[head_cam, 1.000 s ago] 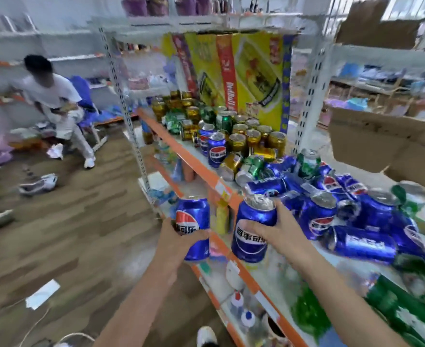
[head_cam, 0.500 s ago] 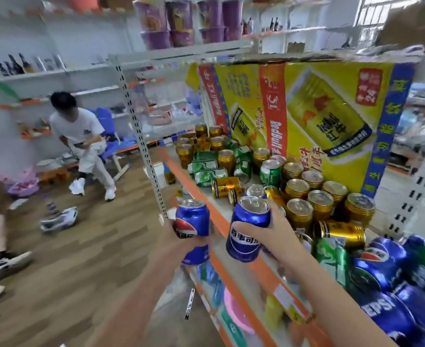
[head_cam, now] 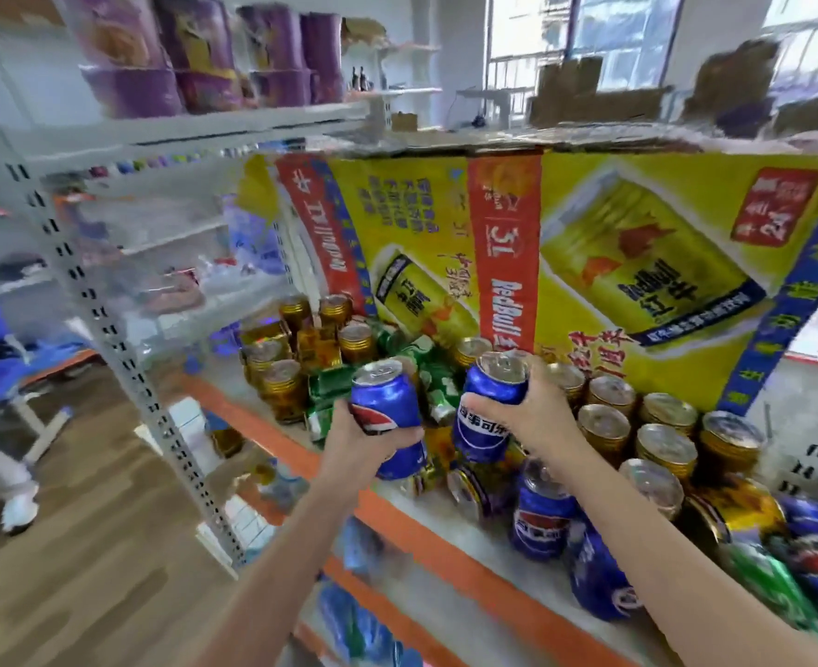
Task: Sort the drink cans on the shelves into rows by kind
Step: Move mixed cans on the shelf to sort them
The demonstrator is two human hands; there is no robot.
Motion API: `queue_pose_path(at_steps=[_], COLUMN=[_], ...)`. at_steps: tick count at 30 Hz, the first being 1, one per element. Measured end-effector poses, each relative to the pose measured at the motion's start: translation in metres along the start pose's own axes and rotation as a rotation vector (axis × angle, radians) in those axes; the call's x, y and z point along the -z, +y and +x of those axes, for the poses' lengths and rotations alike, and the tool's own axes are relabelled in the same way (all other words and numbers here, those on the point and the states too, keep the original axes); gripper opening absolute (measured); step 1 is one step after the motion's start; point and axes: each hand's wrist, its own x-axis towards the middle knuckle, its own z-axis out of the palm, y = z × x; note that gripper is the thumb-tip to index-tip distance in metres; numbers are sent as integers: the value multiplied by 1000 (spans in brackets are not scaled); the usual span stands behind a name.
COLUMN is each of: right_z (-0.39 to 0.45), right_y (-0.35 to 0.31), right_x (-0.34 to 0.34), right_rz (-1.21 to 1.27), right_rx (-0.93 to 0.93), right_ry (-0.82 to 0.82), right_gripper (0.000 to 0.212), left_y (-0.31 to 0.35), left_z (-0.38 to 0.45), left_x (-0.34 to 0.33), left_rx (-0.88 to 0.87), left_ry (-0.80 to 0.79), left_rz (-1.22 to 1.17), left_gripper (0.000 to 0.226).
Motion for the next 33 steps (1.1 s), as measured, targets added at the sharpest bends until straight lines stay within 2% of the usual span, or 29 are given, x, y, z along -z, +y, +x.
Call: queue_pose_path(at_steps=[5,8,10,13,18,23,28,31,33], right_z=[32,38,42,42,43,42,43,47,56], right_y=[21,22,25,28,29,29,22,23,22], right_x=[-27,-31,-33,-38,-40,-42,-40,-40,-41], right_rz=[-105,-117,-309,-683,-867,-824,-706,-668,-747], right_rx=[-123,-178,-176,-271,-262,-230,-104,-106,-98], right_ry=[143,214,238,147,101,116,103,54,12], right_gripper=[85,73,79,89,84,80,66,70,79], left_y=[10,12,8,-9,-27,-29,-29,-26,-25], left_z=[57,83,99,120,126,125,127,131,132], left_x=[14,-1,-15,-31,-33,-30,-28,-28,-28], left_rx=[-35,-84,-124,-171,-370,-525,-581,-565,-562], left_ry=[-133,-196,-249,-303,-322,-234,-201,-231,-251], left_rz=[13,15,54,191,593,741,718,716,705], left_gripper=[62,62,64,71,85,81,78,78,75])
